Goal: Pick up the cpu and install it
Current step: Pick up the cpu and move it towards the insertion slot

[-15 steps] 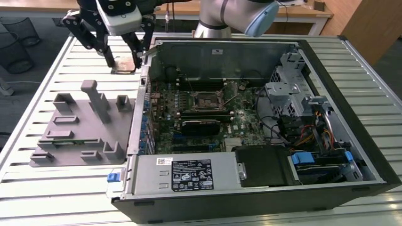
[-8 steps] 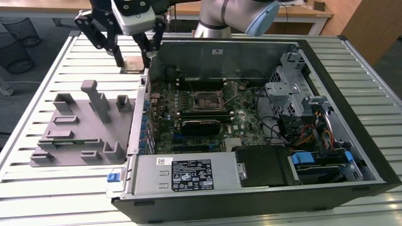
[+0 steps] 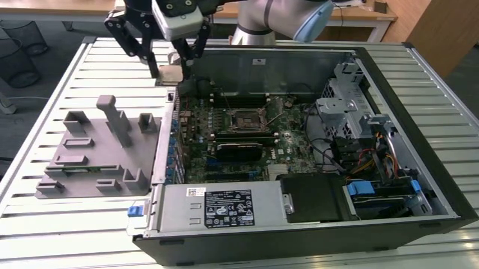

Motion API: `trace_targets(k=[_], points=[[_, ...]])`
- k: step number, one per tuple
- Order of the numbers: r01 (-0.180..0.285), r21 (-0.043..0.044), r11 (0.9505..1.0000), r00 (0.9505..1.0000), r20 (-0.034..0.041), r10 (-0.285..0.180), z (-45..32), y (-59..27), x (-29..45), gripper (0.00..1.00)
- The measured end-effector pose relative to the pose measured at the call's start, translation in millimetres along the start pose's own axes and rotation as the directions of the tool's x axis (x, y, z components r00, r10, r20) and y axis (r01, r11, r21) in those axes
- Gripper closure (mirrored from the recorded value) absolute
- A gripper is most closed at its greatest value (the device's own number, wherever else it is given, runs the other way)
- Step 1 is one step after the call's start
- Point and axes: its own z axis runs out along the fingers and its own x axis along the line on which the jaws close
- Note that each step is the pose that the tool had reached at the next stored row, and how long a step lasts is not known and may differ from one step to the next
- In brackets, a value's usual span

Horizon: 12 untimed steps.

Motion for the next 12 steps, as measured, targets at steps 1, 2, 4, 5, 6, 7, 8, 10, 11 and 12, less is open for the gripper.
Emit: trace_targets(k=[1,2,4,5,6,7,8,10,11,12], points=[[0.0,0.0,1.0,1.0,-0.0001,0.0,0.0,0.9,-2.7,0.47],[0.0,-0.0001,1.0,1.0,0.0,0.0,0.1,1.9,-5.5,0.47],[0.0,-0.0001,1.0,1.0,0.0,0.0,0.3,3.9,-10.9,0.47],[0.0,-0.0001,1.0,1.0,0.0,0.0,0.3,4.8,-13.3,0.47],[0.0,0.0,1.0,1.0,0.0,0.0,0.3,5.7,-15.6,0.47],[0.0,0.0,1.0,1.0,0.0,0.0,0.4,6.6,-17.9,0.47],[0.0,0.0,1.0,1.0,-0.0001,0.0,0.5,7.7,-20.4,0.47],[0.0,0.0,1.0,1.0,0.0,0.0,0.7,10.1,-25.4,0.47],[0.0,-0.0001,1.0,1.0,0.0,0.0,0.8,11.3,-27.6,0.47],[0.0,-0.0001,1.0,1.0,0.0,0.0,0.9,12.1,-29.4,0.47]])
